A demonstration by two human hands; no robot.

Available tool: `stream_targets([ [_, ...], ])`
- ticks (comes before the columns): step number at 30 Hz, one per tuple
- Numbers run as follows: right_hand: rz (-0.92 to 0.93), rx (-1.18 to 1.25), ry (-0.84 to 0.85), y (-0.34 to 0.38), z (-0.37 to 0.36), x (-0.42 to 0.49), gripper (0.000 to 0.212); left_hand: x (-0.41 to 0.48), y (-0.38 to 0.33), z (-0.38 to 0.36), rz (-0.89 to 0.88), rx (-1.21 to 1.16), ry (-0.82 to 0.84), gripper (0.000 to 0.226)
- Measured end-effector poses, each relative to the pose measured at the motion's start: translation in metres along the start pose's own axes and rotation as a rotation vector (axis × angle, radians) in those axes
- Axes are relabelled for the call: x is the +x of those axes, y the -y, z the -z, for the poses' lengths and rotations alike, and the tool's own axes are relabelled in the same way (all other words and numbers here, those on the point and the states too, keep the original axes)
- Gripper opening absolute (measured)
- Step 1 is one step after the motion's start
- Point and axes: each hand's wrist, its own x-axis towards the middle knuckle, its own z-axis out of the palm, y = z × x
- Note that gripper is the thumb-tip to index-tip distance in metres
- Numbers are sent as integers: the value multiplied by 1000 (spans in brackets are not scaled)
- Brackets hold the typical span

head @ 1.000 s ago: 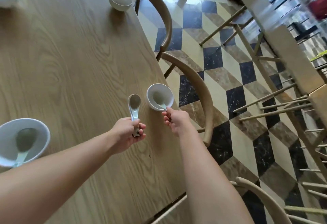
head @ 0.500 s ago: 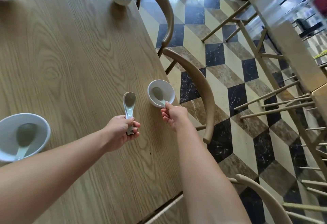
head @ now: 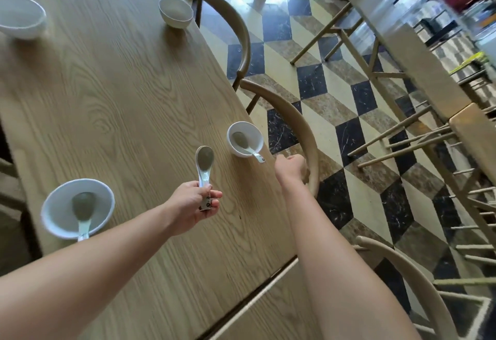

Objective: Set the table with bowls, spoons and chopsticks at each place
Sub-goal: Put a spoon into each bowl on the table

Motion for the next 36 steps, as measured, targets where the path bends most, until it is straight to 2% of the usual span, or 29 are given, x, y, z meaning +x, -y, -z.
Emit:
stream_targets([
  [2,46,-7,94,-2,5,-31,19,-19,0,4,6,33,35,8],
  [6,37,204,585,-10,-6,-120,23,-53,5,22,13,100,143,10],
  [9,40,262,738,-21,-19,-179,29,-79,8,41,-4,184,214,15],
  [11,40,301,736,-26,-29,-214,28,-98,8,60,-28,258,231,14],
  [14,3,377,721,-26,-43,-265,15,-129,4,100,-59,384,241,12],
  [18,-33,423,657,-8,-77,-341,10,-176,-11,168,-113,417,289,15],
  [21,-62,514,607,13,-115,-406,9,-210,-32,234,-130,432,357,24],
  [23,-76,600,609,29,-144,-450,8,-232,-49,282,-139,445,358,21],
  [26,-97,658,696,59,-189,-511,9,-266,-79,354,-166,483,280,11],
  [30,-96,682,778,105,-235,-571,8,-300,-118,430,-216,457,165,13],
  [36,-78,673,783,152,-279,-604,8,-318,-156,488,-284,334,28,15],
])
